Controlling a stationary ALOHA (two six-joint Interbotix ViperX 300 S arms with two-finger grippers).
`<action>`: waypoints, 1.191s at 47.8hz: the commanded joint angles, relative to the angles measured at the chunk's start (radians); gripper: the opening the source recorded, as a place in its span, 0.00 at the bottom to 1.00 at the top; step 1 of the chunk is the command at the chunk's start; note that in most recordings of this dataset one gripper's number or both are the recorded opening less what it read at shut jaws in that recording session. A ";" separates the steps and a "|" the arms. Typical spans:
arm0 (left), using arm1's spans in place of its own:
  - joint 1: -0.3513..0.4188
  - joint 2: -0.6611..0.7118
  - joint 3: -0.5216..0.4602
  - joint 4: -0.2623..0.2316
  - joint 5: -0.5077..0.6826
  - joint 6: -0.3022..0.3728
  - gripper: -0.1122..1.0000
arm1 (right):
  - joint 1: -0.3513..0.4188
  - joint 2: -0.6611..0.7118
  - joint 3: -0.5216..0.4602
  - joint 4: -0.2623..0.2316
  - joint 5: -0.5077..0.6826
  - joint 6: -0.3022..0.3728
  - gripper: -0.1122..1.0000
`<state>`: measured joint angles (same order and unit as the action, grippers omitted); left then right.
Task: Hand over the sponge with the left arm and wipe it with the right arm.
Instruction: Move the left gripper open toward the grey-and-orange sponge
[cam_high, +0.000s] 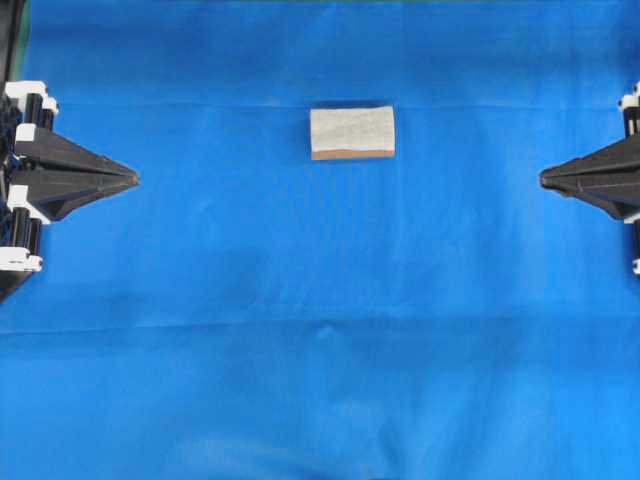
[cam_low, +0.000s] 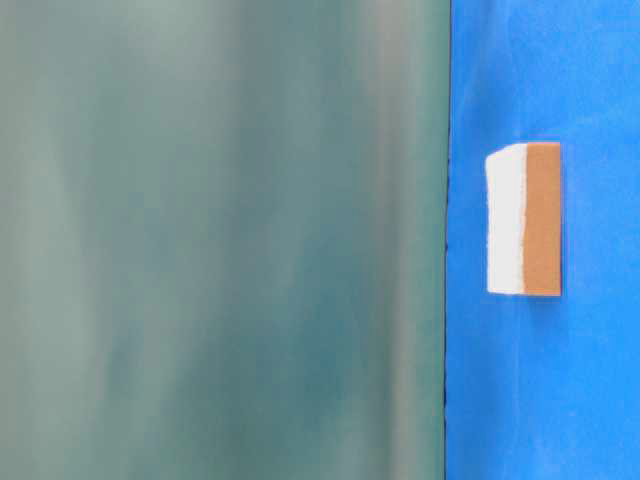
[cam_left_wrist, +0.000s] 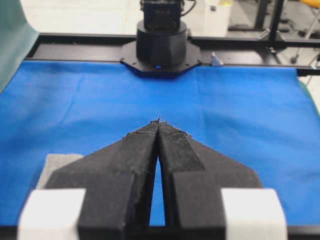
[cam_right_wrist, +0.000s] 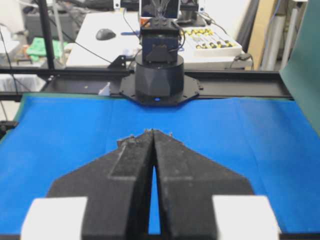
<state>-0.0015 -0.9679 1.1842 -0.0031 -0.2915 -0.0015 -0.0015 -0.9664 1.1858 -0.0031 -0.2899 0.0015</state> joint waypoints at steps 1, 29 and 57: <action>0.021 0.023 -0.021 -0.035 -0.008 -0.005 0.10 | 0.000 0.014 -0.032 0.002 -0.008 -0.002 0.10; 0.140 0.350 -0.098 -0.031 -0.081 0.015 0.14 | 0.000 0.026 -0.054 0.002 0.006 0.002 0.10; 0.255 0.799 -0.334 -0.029 -0.081 0.187 0.95 | -0.002 0.028 -0.061 0.002 0.008 0.002 0.10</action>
<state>0.2485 -0.1994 0.9020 -0.0337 -0.3636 0.1733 -0.0015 -0.9434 1.1505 -0.0031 -0.2792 0.0015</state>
